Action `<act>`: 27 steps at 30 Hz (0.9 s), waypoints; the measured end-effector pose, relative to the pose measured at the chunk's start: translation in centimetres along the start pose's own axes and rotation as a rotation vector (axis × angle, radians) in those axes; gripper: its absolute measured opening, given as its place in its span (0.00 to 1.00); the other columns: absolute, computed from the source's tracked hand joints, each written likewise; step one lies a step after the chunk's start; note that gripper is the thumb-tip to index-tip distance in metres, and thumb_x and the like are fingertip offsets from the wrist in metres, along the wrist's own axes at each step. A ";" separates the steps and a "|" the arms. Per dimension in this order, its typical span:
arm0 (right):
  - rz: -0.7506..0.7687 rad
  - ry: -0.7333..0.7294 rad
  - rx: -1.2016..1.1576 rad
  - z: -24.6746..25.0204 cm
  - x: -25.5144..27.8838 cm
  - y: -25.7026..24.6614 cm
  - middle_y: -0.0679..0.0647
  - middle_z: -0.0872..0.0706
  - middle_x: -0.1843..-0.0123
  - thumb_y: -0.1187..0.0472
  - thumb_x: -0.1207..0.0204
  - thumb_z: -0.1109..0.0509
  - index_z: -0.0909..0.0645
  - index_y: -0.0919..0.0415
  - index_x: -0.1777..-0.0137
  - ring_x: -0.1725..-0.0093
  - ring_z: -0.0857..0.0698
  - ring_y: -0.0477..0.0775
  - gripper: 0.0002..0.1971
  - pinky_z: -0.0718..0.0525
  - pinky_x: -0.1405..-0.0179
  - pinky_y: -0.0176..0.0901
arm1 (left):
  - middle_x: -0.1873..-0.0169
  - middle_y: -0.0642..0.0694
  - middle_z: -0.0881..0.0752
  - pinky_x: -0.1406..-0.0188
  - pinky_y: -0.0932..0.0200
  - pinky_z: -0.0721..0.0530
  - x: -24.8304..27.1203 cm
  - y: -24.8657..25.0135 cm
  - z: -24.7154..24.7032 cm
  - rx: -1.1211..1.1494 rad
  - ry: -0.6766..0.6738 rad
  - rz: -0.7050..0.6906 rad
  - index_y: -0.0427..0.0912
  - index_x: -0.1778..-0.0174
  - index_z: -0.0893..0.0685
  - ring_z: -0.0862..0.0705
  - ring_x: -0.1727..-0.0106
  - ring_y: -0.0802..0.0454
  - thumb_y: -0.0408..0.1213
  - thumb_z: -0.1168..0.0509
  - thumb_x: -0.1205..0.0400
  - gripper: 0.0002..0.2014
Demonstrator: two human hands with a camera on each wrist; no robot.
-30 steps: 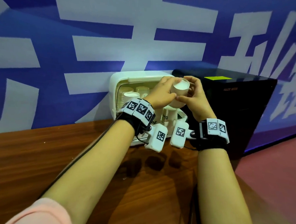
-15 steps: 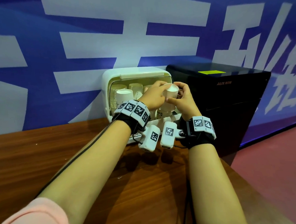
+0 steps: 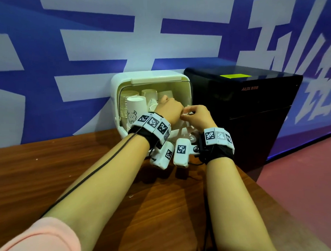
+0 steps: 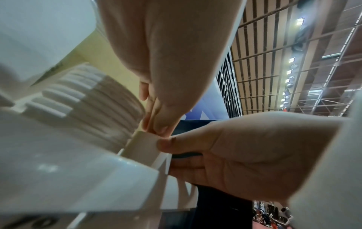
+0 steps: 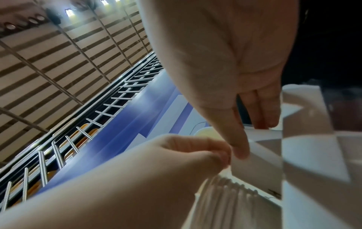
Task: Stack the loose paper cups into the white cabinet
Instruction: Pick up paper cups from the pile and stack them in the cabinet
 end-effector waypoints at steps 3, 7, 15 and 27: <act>-0.022 -0.033 0.000 0.1 0.0 -0.1 0.57 0.14 0.55 0.64 0.26 0.24 0.17 0.59 0.58 0.54 0.15 0.55 0.04 0.15 0.53 0.48 | 0.46 0.46 0.13 0.33 0.51 0.38 0.0 0.4 0.4 -0.017 -0.028 -0.008 0.46 0.44 0.14 0.22 0.37 0.45 0.32 0.49 0.14 0.17; -0.058 -0.098 0.028 0.2 0.6 -0.7 0.55 0.14 0.50 0.65 0.24 0.26 0.15 0.57 0.48 0.51 0.15 0.54 0.07 0.14 0.45 0.53 | 0.42 0.44 0.15 0.31 0.51 0.35 0.2 0.1 0.4 0.102 -0.108 -0.006 0.44 0.37 0.17 0.22 0.35 0.44 0.30 0.47 0.15 0.17; -0.048 -0.071 0.264 1.5 1.5 -5.1 0.61 0.31 0.26 0.51 0.26 0.25 0.24 0.52 0.30 0.25 0.33 0.64 0.25 0.31 0.26 0.54 | 0.39 0.44 0.15 0.32 0.60 0.25 4.4 -3.0 2.5 0.698 0.300 0.044 0.38 0.35 0.20 0.19 0.35 0.50 0.21 0.44 0.20 0.20; 0.383 -0.351 -0.087 -8.2 11.8 -18.8 0.58 0.16 0.51 0.64 0.23 0.26 0.19 0.70 0.43 0.54 0.18 0.48 0.12 0.21 0.54 0.36 | 0.55 0.48 0.10 0.48 0.66 0.15 22.2 -14.2 6.3 0.908 0.390 0.267 0.45 0.49 0.14 0.11 0.54 0.57 0.27 0.41 0.15 0.12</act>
Point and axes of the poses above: each hand's wrist, its own x-axis away from the middle knuckle, its own z-axis out of the back of the hand, y = z × x, the point moved 3 cm from there along -x, towards the middle knuckle
